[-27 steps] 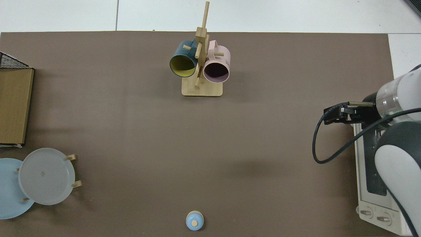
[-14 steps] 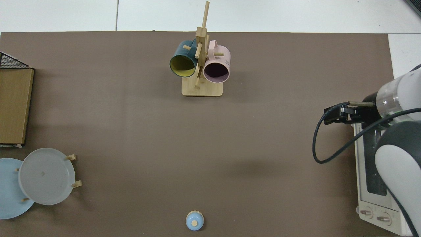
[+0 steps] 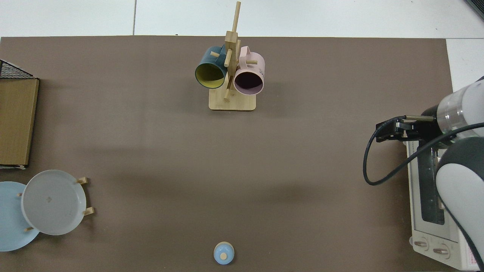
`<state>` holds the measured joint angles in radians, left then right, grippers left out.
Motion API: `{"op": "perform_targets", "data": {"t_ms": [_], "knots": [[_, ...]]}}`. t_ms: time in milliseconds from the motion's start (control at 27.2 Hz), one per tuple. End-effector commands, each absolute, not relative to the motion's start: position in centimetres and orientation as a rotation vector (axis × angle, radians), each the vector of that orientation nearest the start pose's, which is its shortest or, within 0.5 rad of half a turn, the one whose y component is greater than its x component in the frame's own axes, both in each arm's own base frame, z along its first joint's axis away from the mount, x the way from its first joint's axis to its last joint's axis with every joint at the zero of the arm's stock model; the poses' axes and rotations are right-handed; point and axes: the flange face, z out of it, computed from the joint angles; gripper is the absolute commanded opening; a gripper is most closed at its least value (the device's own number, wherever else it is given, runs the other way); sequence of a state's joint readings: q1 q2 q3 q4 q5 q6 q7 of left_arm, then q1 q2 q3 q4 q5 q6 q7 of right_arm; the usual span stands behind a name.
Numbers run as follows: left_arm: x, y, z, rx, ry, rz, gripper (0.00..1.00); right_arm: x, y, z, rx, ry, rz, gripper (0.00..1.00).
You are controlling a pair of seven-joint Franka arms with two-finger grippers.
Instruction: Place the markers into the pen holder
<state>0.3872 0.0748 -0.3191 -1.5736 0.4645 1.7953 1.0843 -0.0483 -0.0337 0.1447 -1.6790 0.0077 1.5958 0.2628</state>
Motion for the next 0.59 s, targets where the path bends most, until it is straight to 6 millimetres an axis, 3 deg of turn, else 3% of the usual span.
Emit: {"op": "perform_targets", "data": {"t_ms": [0, 294, 550], "knots": [[58.5, 4.6, 61.0, -2.606, 1.053, 0.062, 1.00, 53.7, 4.4, 59.4, -3.124, 0.202, 0.071, 1.00], [57.8, -1.6, 60.2, -2.897, 0.630, -0.002, 1.00, 53.7, 3.8, 59.4, -3.123, 0.219, 0.073, 1.00], [57.0, -6.4, 60.4, -3.085, 0.158, -0.046, 1.00, 53.7, 4.1, 59.7, -3.121, 0.223, 0.062, 1.00]]}}
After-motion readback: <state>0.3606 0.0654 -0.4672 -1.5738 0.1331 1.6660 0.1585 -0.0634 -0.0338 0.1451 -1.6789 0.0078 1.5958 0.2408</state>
